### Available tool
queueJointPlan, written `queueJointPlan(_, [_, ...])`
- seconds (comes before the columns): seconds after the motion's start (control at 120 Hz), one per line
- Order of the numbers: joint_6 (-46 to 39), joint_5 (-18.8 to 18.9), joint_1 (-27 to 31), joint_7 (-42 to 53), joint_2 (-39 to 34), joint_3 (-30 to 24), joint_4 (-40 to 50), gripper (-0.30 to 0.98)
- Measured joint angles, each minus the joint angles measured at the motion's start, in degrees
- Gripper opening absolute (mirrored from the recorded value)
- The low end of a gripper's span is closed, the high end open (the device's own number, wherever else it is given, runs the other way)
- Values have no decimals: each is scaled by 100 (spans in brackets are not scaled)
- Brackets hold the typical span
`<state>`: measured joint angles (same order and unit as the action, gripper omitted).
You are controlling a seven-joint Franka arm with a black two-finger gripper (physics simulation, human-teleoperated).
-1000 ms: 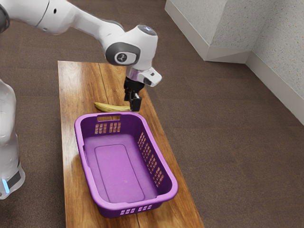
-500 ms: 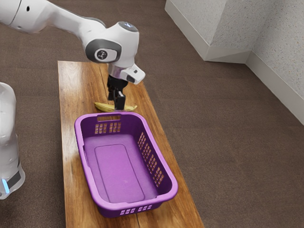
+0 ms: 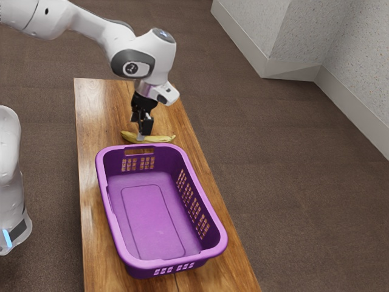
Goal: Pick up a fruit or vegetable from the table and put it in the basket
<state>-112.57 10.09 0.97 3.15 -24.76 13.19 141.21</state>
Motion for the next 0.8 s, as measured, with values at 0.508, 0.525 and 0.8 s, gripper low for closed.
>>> queueJointPlan(0.508, [-129, 5, -37, 133, 812, -192, -436, 69])
queueJointPlan(0.525, [-136, 5, -37, 135, 827, -192, -438, 69])
queueJointPlan(0.8, [-207, -6, -45, 155, 1129, -357, -640, 69])
